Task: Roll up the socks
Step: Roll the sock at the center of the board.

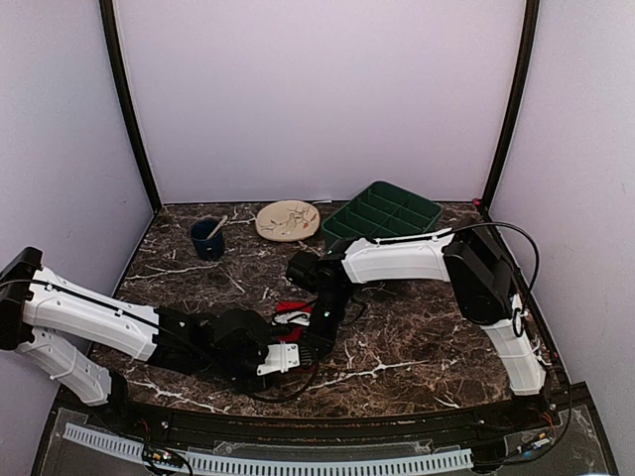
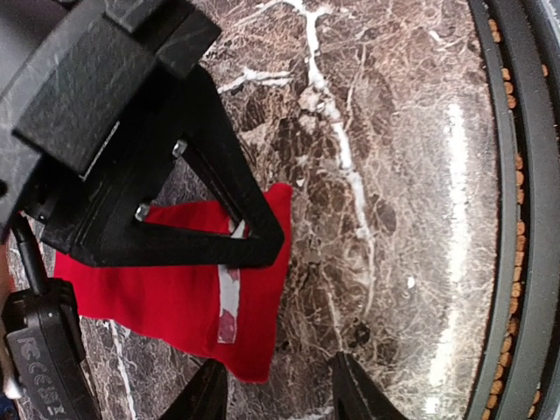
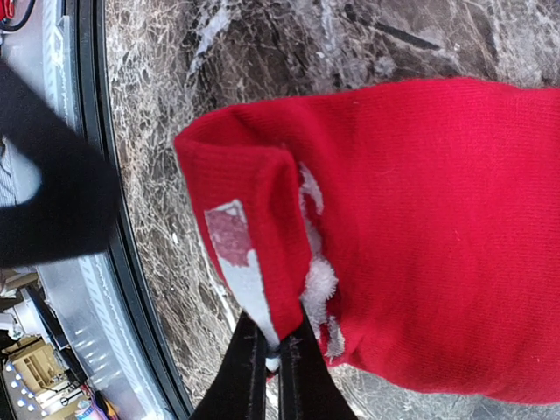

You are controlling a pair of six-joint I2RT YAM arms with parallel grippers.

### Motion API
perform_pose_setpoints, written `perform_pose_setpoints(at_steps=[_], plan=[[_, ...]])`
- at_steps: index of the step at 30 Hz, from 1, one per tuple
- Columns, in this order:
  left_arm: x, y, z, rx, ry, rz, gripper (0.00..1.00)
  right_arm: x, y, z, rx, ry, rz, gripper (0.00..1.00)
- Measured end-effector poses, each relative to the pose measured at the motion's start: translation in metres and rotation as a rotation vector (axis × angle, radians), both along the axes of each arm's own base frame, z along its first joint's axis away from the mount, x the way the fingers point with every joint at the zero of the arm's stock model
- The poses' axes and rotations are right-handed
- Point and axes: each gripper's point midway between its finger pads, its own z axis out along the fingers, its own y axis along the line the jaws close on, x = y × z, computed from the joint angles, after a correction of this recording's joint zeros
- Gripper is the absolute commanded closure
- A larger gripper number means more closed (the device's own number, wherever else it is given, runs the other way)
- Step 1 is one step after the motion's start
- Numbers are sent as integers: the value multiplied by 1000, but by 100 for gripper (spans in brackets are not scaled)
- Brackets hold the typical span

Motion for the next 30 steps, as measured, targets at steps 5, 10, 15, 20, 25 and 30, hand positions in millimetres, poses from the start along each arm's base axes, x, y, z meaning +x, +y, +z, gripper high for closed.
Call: perform_pose_setpoints(at_steps=[5, 10, 15, 20, 25, 30], plan=[[10, -1, -3, -5, -10, 15, 57, -1, 0, 0, 0, 4, 1, 100], [20, -4, -7, -9, -23, 20, 57, -2, 0, 0, -2, 8, 1, 100], [24, -7, -15, 7, 3, 8, 57, -3, -1, 0, -5, 14, 2, 100], [26, -6, -16, 4, 17, 8, 57, -3, -1, 0, -5, 19, 2, 100], [27, -8, -18, 3, 33, 3, 58, -4, -1, 0, -3, 20, 4, 100], [26, -12, -21, 5, 55, -10, 64, -4, 0, 0, -3, 21, 4, 100]])
